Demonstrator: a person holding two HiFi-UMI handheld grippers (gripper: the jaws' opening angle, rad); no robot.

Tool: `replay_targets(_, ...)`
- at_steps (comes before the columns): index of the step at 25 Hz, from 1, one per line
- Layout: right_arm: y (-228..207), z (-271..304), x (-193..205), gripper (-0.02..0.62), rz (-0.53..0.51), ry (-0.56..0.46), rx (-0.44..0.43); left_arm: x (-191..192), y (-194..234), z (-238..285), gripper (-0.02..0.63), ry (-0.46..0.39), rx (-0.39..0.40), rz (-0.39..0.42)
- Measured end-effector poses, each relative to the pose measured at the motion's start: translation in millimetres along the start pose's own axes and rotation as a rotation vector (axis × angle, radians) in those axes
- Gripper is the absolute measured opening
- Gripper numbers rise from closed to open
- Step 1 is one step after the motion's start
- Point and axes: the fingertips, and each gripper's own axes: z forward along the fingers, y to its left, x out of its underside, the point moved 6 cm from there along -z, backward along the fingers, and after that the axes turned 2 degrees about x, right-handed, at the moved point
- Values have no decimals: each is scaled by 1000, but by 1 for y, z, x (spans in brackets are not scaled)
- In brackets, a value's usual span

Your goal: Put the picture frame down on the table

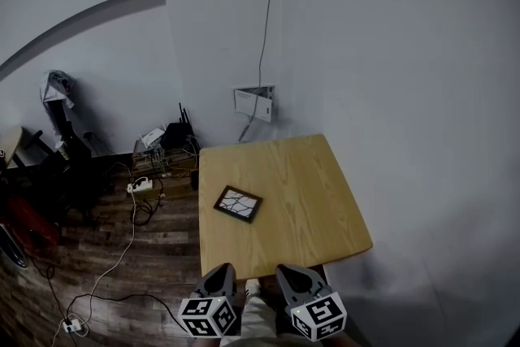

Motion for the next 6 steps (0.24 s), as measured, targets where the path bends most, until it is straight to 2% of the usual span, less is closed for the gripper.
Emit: replay_targets(6, 1, -1, -1, 0, -5, -7, -3, 0, 1, -2, 5, -3, -2, -6)
